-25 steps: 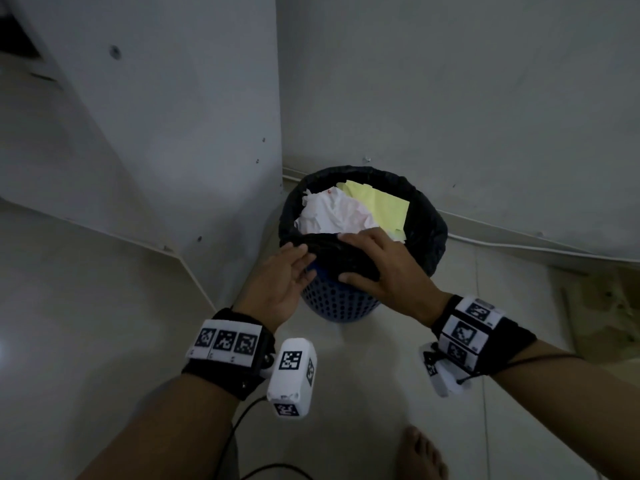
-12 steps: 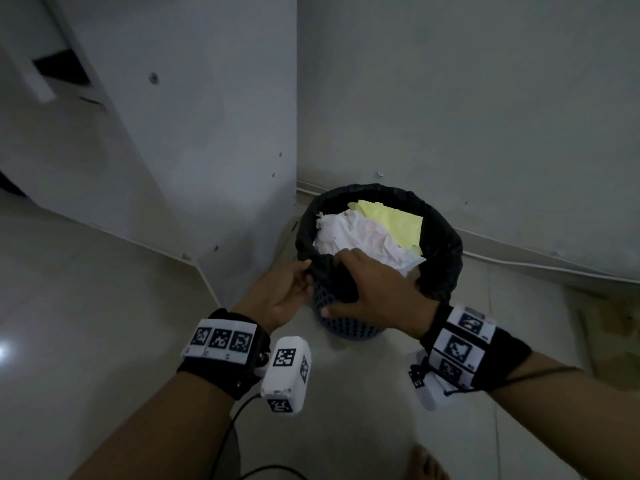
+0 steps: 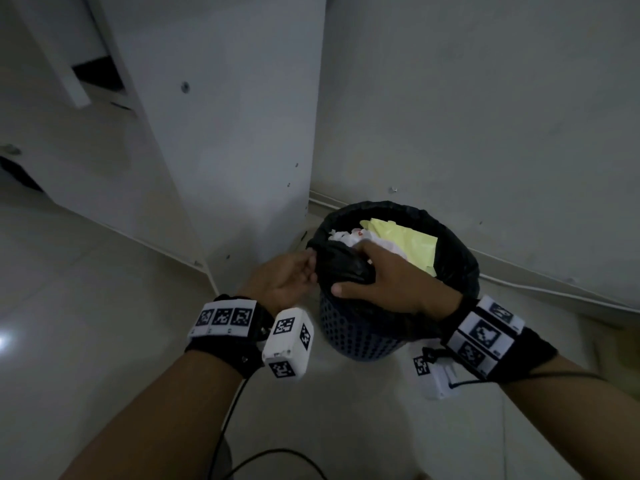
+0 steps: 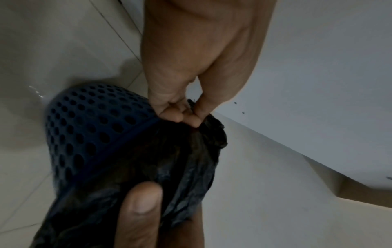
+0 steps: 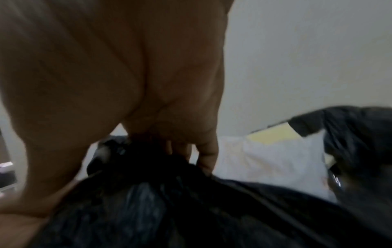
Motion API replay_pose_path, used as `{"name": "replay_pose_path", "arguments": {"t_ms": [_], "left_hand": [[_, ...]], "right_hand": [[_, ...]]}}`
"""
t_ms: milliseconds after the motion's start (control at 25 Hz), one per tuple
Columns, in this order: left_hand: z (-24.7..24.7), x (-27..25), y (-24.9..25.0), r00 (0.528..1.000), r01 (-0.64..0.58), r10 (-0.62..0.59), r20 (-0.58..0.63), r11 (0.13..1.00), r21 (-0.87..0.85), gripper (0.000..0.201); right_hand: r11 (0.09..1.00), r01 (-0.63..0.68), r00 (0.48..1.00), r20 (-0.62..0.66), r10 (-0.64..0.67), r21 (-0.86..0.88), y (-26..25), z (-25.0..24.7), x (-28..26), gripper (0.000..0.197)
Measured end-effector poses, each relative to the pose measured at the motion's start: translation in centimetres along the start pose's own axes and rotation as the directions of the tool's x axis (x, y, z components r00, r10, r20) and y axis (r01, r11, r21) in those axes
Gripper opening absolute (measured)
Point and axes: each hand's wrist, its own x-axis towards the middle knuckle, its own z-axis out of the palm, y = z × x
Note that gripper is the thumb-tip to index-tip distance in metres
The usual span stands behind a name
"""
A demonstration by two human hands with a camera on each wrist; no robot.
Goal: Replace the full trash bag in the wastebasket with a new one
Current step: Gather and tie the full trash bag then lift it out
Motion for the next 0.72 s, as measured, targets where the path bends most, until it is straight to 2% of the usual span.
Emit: {"name": "replay_pose_path", "arguments": {"t_ms": [80,160,200,240,320,400,440,480,560,640,720], "left_hand": [[0.5,-0.1,1.1,0.998,-0.052,0.054,-0.034,0.997,0.051,0.021],[0.4,0.2,0.8,0.994,-0.078,0.091,-0.053,0.976,0.205,0.023],[0.3,-0.1,0.4,0.994,-0.070,0.092,-0.064,0.956,0.286,0.026],[0.0,0.1,0.0,0.995,-0.025,0.055,-0.081,0.942,0.334,0.030],[-0.8,1.2,-0.1,0.996,0.067,-0.044,-0.076,0.941,0.332,0.037],[-1.0,3.1,0.4,0.997,0.070,-0.054,-0.054,0.932,0.356,0.035],[-0.8,3.8,0.9,0.997,0.037,-0.008,-0.080,0.931,0.364,0.038],[-0.5,4.5,1.4,0.988,-0.033,0.085,-0.127,0.931,0.363,0.037],[0.6,5.1,2.8,0.939,-0.221,0.295,-0.175,0.910,0.351,0.025],[2.4,5.1,3.9,0.907,-0.348,0.407,-0.107,0.869,0.352,0.011],[4.2,4.7,4.3,0.879,-0.436,0.477,0.007,0.797,0.419,0.007]], "right_hand": [[0.997,0.034,0.985,-0.165,-0.044,-0.066,-0.3,0.6,1.6,0.061],[0.985,0.091,0.962,-0.243,-0.125,-0.144,-0.5,1.9,3.1,0.030],[0.992,0.101,0.961,-0.250,-0.117,-0.078,-0.5,2.2,3.5,0.015],[0.994,0.102,0.972,-0.217,-0.089,0.050,-0.5,2.4,3.6,0.010],[0.960,0.068,0.997,0.018,-0.076,0.270,-0.7,2.2,3.1,0.008],[0.977,0.063,0.961,0.250,-0.114,0.203,-0.8,1.5,2.2,0.014],[0.986,0.072,0.954,0.280,-0.112,0.151,-0.4,1.0,2.1,0.019],[0.991,0.085,0.966,0.233,-0.108,0.105,0.0,0.2,2.5,0.022],[0.994,0.078,0.996,0.036,-0.081,0.070,1.2,-1.8,4.2,0.025],[0.991,0.060,0.988,-0.149,-0.042,0.118,2.7,-3.9,6.4,0.027],[0.994,0.082,0.967,-0.246,-0.063,0.070,3.9,-5.3,8.7,0.033]]}}
